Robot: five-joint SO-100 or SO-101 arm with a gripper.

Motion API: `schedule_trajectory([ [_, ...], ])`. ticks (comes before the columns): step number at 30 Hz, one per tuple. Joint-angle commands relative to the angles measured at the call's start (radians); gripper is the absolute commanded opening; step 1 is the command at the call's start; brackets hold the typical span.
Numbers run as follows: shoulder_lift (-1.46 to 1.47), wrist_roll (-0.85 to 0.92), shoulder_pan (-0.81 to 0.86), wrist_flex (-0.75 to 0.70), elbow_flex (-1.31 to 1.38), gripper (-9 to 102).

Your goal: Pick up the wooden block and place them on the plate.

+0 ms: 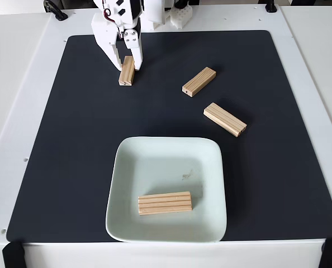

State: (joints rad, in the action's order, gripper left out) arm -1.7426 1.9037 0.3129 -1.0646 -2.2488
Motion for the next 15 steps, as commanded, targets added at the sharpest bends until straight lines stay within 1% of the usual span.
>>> schedule_trajectory([
  [1, -0.129, -0.103, -0.009, 0.008, 0.008, 0],
  [5, -0.318, -0.299, -0.095, 0.008, 0.020, 0],
  [9, -0.465, -0.555, -0.201, 0.006, 0.101, 0],
  [12, -0.509, -0.815, -0.279, 0.006, 0.218, 0],
  [15, -0.476, -1.081, -0.345, 0.000, 0.388, 0],
])
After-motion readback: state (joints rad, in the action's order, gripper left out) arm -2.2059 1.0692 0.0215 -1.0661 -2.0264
